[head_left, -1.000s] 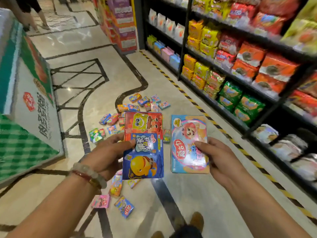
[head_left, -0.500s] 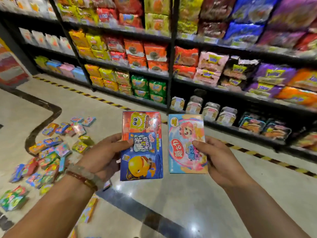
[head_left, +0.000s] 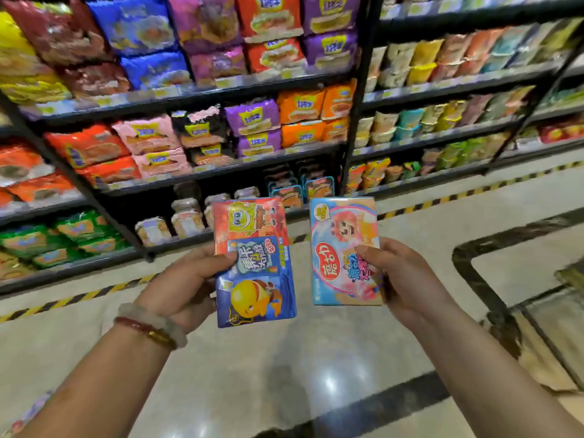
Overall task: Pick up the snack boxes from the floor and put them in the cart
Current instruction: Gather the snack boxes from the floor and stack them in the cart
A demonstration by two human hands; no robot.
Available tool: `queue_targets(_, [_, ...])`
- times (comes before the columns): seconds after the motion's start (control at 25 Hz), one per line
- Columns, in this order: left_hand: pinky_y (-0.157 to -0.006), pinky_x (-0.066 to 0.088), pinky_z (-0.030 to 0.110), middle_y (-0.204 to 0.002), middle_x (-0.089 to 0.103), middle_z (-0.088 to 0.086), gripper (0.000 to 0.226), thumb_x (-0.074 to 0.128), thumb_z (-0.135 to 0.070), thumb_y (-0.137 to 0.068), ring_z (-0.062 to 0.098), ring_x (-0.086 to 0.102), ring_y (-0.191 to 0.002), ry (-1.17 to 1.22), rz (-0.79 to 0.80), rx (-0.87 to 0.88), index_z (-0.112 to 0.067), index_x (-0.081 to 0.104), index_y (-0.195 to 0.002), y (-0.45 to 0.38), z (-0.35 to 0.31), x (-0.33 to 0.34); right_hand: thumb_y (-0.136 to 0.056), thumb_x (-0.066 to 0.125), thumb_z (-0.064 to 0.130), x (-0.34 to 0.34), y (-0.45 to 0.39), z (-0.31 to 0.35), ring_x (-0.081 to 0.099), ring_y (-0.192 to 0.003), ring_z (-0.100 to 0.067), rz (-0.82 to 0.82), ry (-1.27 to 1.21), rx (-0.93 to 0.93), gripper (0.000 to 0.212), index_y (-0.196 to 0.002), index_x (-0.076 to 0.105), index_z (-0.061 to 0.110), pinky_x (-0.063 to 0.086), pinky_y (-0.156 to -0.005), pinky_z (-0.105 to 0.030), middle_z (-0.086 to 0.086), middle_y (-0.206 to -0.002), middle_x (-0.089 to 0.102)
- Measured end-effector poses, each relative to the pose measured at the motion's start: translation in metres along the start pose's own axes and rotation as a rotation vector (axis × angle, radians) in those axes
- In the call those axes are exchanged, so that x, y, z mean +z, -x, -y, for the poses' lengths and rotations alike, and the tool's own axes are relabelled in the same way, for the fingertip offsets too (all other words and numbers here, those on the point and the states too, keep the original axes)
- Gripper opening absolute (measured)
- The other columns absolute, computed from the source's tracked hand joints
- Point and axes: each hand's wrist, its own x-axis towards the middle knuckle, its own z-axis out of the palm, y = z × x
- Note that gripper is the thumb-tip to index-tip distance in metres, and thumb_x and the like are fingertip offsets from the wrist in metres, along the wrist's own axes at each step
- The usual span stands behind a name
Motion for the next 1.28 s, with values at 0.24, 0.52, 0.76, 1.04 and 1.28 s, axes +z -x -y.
queue_targets(0.24, [-0.104,0.037,0.056,-0.112,0.068,0.016,0.023,0.070,-0.015,-0.068,0.033,0.063,-0.102,-0.175,0.360,-0.133,-0.015,0.077,-0.090,-0.089,-0.005,0.134,-0.089,0.058,0.002,-0.111,-0.002,0.028,0.070,-0.071,-0.024,-0.387,-0.215,-0.066,0.008,-0.089,0.065,0.005,0.057,-0.073,-0.041,-0.014,-0.085,0.074])
queue_targets(0.52, [-0.106,0.032,0.060,-0.116,0.066,0.017,0.054,0.070,-0.021,-0.064,0.039,0.055,-0.118,-0.368,0.687,-0.264,-0.008,0.065,-0.117,-0.192,-0.004,0.291,-0.089,0.055,-0.001,-0.202,-0.020,0.058,0.069,-0.062,-0.020,-0.766,-0.430,-0.161,0.009,-0.088,0.064,0.002,0.058,-0.064,-0.036,-0.012,-0.077,0.073])
queue_targets(0.76, [-0.096,0.046,0.051,-0.109,0.070,0.013,0.063,0.078,-0.016,-0.056,0.035,0.061,-0.109,-0.545,0.909,-0.297,-0.011,0.063,-0.118,-0.242,0.003,0.413,-0.087,0.057,0.004,-0.254,-0.028,0.061,0.071,-0.070,-0.024,-0.978,-0.591,-0.190,0.014,-0.100,0.064,0.002,0.058,-0.068,-0.040,-0.017,-0.091,0.073])
queue_targets(1.04, [-0.073,0.049,0.035,-0.095,0.074,0.008,0.028,0.061,-0.016,-0.083,0.024,0.067,-0.080,-0.722,1.082,-0.336,-0.013,0.066,-0.110,-0.241,0.051,0.536,-0.078,0.059,0.008,-0.334,0.003,0.057,0.071,-0.070,-0.024,-1.167,-0.710,-0.287,0.026,-0.103,0.063,-0.002,0.059,-0.066,-0.037,-0.020,-0.097,0.072])
queue_targets(1.28, [-0.075,0.051,0.036,-0.106,0.071,0.012,0.032,0.058,-0.014,-0.088,0.027,0.066,-0.087,-0.752,1.126,-0.378,-0.010,0.062,-0.119,-0.227,0.111,0.661,-0.071,0.063,0.015,-0.450,0.032,0.063,0.065,-0.094,-0.035,-1.241,-0.724,-0.306,0.052,-0.119,0.058,-0.004,0.056,-0.079,-0.045,-0.023,-0.112,0.067])
